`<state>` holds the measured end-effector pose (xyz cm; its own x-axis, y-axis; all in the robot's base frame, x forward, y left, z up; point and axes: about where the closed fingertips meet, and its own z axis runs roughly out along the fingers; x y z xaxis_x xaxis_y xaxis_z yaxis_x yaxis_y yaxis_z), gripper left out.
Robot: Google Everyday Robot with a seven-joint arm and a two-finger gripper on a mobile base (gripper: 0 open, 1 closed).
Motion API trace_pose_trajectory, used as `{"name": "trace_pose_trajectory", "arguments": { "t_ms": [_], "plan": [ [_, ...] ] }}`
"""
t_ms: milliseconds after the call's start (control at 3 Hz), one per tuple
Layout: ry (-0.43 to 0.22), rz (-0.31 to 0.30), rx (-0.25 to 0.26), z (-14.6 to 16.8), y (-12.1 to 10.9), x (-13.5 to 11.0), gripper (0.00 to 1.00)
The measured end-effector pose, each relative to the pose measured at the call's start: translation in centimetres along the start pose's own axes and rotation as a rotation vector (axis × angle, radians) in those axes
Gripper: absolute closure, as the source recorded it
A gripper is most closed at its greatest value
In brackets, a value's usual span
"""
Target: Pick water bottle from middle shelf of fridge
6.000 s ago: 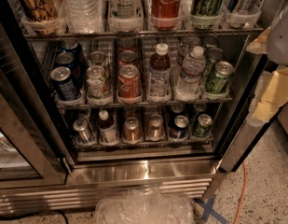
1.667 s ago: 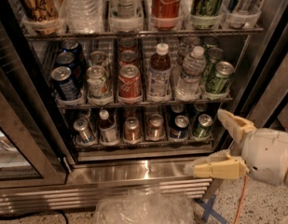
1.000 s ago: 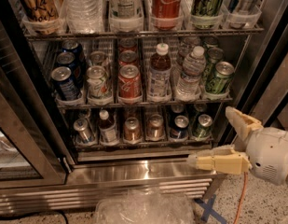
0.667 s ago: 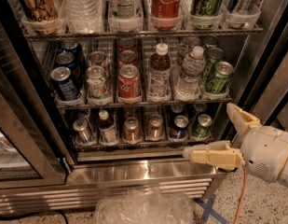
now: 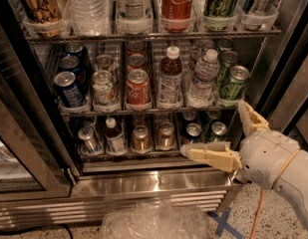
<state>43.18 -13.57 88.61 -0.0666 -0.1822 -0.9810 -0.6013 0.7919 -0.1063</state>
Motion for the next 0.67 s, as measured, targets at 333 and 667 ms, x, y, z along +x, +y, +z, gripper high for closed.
{"name": "trace_pose_trajectory", "arguments": {
  "t_ms": [333, 667],
  "plan": [
    [0.0, -0.001, -0.004, 0.1, 0.1, 0.0, 0.0],
    [0.006, -0.011, 0.06, 1.0, -1.1, -0.2, 0.0]
  ]
}}
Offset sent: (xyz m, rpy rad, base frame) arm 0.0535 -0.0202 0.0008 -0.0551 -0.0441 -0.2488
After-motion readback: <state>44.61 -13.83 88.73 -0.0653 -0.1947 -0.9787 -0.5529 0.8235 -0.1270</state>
